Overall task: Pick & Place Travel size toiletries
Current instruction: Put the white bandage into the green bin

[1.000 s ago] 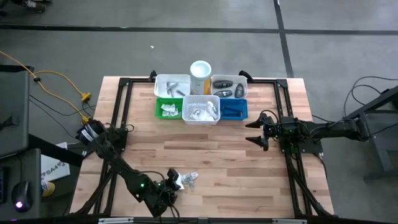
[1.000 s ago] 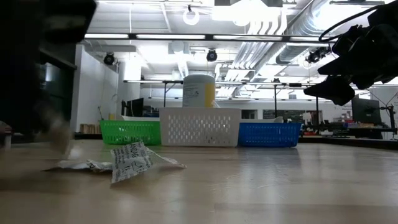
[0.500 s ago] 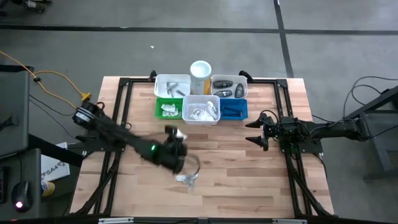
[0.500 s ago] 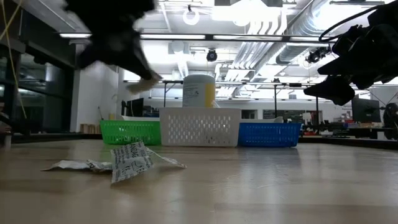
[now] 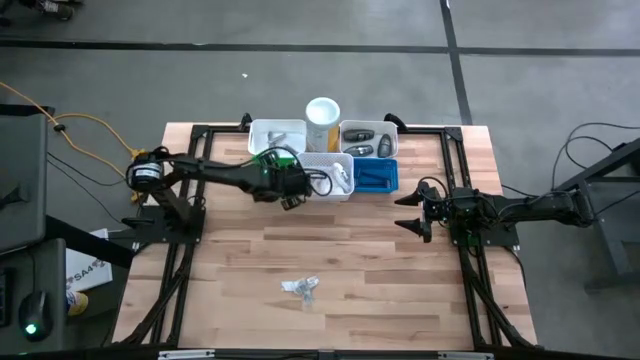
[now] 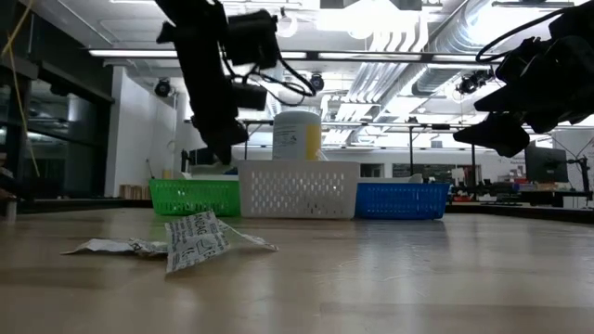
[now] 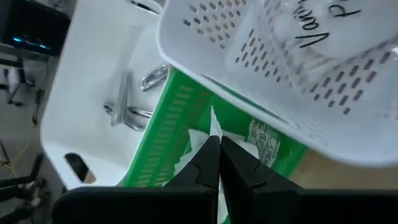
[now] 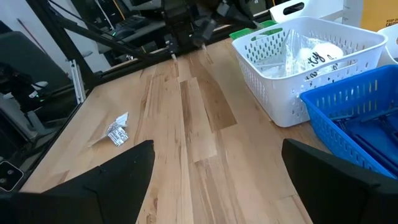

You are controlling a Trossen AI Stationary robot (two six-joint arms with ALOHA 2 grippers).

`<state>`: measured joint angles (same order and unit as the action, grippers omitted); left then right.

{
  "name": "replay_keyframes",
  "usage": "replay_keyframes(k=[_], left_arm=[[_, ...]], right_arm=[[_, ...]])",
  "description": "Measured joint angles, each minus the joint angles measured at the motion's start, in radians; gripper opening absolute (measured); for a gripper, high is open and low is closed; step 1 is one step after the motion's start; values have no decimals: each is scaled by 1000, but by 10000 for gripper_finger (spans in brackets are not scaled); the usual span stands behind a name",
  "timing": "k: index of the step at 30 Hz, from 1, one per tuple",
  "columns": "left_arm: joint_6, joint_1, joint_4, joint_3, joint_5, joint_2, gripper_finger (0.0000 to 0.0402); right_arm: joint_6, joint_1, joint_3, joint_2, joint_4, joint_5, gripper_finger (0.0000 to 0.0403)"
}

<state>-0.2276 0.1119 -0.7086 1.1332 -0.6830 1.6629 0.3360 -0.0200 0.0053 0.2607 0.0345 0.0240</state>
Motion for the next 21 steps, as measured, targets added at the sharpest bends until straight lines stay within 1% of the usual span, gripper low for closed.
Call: replay_keyframes(k=[2,5,9,11,13,16,21], left_arm=[[17,21,0,0,25,13,9],[19,35,-7,0,24,35,35],[17,31,-7,0,-25,41,80],[20,7,-18,0,-44,41,99],[21,-30,-43,0,-75,34,112],[14,-116,-86,0,-104,5,119],[-57,-305,-136,0,-122,-55,120]], right_arm=[[0,0,0,0,0,0,346],[0,0,0,0,0,0,346],[0,0,0,0,0,-1,346],[0,0,0,0,0,-1,346],[0,0,0,0,0,-1,346],[0,0,0,0,0,-1,346],[0,0,0,0,0,-1,346]])
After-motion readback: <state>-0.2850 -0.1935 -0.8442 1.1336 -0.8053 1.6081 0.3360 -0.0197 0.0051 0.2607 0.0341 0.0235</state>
